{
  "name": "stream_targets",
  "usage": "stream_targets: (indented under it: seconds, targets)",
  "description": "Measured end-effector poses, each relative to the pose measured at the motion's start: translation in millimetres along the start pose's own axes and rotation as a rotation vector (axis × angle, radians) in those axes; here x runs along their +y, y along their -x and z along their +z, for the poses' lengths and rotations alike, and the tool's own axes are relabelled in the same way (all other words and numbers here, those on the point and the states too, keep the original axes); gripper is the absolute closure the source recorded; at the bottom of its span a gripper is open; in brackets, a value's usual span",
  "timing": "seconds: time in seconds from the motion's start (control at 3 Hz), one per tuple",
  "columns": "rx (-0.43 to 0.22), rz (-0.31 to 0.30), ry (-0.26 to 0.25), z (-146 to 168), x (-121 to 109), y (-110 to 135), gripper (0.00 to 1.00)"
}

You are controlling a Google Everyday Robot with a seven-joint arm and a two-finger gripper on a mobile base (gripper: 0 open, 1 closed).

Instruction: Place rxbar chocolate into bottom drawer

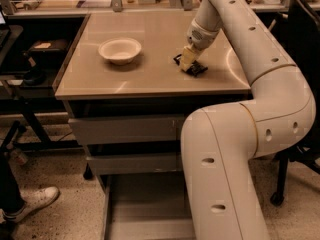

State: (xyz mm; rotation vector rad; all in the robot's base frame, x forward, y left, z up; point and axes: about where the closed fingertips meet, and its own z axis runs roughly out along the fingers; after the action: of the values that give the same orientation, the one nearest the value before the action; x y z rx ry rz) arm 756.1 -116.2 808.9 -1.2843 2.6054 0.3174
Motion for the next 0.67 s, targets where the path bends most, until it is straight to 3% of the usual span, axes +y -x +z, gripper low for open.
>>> stream_targets:
  seconds: [0.67]
  targets:
    - [0.0, 0.0, 0.0, -8.6, 0.9, 2.6, 1.0]
